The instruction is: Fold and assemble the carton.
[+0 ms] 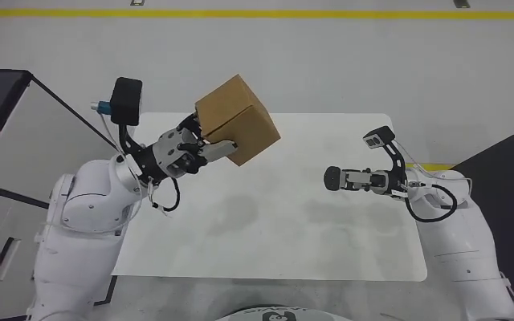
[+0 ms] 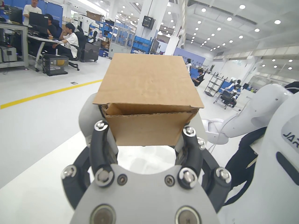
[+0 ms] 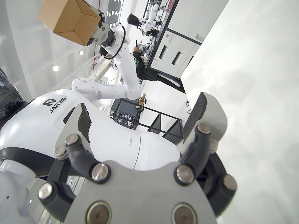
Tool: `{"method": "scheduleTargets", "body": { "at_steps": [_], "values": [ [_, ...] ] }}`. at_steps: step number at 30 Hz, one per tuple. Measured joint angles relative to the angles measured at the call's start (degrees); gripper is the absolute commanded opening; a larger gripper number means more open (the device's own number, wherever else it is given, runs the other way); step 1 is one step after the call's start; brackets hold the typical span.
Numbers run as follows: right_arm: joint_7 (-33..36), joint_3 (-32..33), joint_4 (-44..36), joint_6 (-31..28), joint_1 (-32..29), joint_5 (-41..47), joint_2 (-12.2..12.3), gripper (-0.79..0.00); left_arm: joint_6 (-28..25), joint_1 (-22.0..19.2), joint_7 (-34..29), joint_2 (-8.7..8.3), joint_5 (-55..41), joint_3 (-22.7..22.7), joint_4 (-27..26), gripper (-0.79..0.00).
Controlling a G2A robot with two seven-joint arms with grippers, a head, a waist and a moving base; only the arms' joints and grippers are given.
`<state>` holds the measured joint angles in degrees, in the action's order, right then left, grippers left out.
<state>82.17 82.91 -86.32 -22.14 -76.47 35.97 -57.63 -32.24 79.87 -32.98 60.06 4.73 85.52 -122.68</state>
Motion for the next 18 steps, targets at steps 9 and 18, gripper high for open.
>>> {"method": "scheduleTargets", "body": {
  "at_steps": [9, 18],
  "values": [
    [0.0, 0.0, 0.0, 0.0, 0.0, 0.0, 0.0, 0.0, -2.53, -0.33, -0.3, -0.15, -2.35, 0.56, 1.85, -0.785],
    [0.0, 0.0, 0.0, 0.0, 0.0, 0.0, 0.0, 0.0, -9.82, 0.52, 13.09, 0.45, 27.74, 3.82, -2.24, -0.785]
  ]
}}
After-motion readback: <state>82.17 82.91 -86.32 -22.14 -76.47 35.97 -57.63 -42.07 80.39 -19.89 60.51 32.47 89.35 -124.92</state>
